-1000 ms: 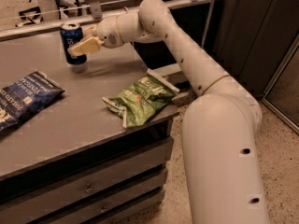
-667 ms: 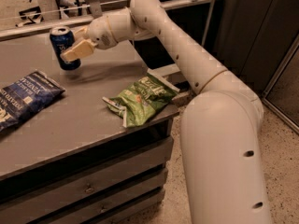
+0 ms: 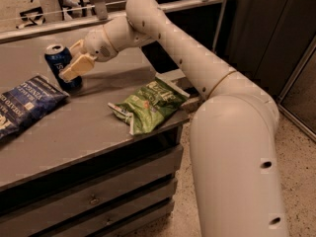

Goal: Move pepsi can near blue chip bag

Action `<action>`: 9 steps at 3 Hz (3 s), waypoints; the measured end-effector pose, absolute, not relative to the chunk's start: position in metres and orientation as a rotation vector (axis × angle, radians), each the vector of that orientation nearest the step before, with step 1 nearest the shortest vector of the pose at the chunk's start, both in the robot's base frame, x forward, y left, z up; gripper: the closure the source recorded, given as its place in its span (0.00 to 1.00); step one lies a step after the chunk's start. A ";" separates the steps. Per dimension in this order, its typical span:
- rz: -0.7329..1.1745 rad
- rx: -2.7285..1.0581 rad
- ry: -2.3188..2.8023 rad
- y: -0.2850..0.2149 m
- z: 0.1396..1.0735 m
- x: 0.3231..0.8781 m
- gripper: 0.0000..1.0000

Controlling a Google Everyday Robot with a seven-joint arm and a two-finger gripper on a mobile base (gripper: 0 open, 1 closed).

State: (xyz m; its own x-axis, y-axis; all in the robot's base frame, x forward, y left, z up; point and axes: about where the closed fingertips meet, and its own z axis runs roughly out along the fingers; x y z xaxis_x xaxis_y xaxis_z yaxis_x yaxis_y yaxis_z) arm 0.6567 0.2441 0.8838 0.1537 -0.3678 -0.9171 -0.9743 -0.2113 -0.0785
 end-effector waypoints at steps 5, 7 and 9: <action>1.155 -1.709 1.258 0.245 0.871 0.617 0.13; 1.114 -1.649 1.269 0.212 0.882 0.611 0.00; 0.982 -1.515 1.231 0.143 0.907 0.629 0.00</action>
Offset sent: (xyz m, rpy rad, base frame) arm -0.0235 -0.0138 -0.0090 0.0107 0.0162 0.0269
